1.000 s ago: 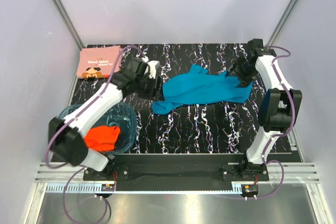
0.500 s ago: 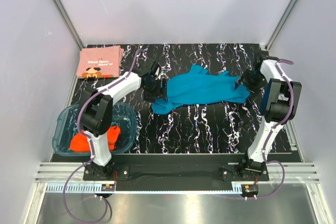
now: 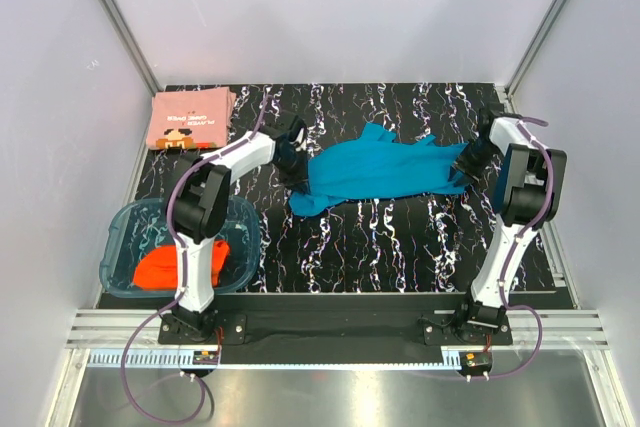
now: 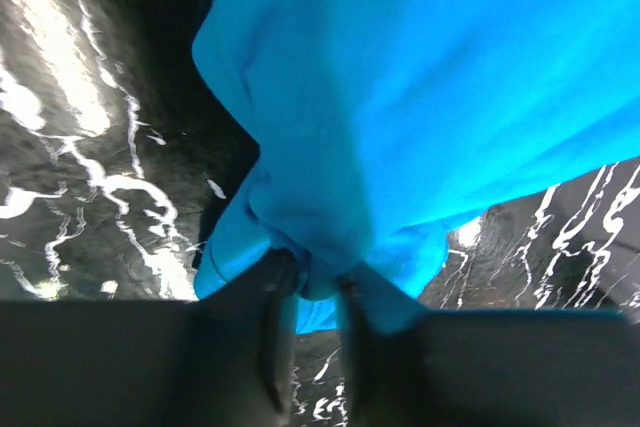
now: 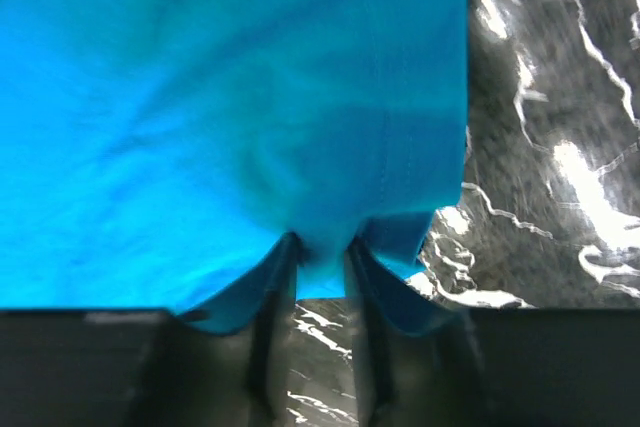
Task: Fold and stack the t-shirts
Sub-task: Flatten the tshirt out
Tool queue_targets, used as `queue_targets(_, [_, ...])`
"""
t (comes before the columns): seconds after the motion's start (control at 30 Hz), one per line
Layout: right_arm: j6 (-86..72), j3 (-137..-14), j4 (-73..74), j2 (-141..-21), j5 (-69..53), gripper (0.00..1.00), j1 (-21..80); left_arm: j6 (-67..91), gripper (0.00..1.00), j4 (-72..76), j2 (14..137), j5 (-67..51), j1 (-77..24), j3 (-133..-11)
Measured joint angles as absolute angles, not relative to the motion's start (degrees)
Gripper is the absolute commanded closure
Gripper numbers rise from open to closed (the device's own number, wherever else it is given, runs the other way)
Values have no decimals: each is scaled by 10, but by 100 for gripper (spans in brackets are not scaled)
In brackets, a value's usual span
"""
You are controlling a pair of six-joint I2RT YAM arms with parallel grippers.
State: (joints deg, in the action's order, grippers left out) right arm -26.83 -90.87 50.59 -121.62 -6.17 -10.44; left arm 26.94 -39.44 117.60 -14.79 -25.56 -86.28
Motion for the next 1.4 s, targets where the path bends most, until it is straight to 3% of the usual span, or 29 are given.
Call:
queue_targets(0.03, [-268, -911, 505, -1217, -64, 82, -105, 267, 92, -398, 1176, -148, -254, -867])
queue_targets(0.07, [-266, -915, 502, -1219, -68, 95, -105, 263, 95, -401, 1176, -147, -254, -873])
queue_targets(0.1, [-263, -917, 500, -1220, -69, 100, -104, 259, 98, -402, 1176, -147, -254, -880])
queue_targets(0.4, [-260, -969, 539, -1205, -65, 100, -104, 226, 100, -433, 1113, -125, -255, -900])
queue_targets(0.83, [-293, -1038, 643, -875, -2, 100, -94, 114, 99, -458, 795, -79, -261, -931])
queue_targets(1.07, [-297, -1008, 683, -778, 6, 100, -94, 69, 98, -460, 697, -100, -263, -893])
queue_targets(1.23, [-296, -1006, 700, -773, 5, 100, -94, 53, 96, -467, 689, -111, -263, -885])
queue_targets(1.4, [-293, -1034, 735, -844, 5, 100, -94, 38, 96, -476, 726, -122, -263, -893])
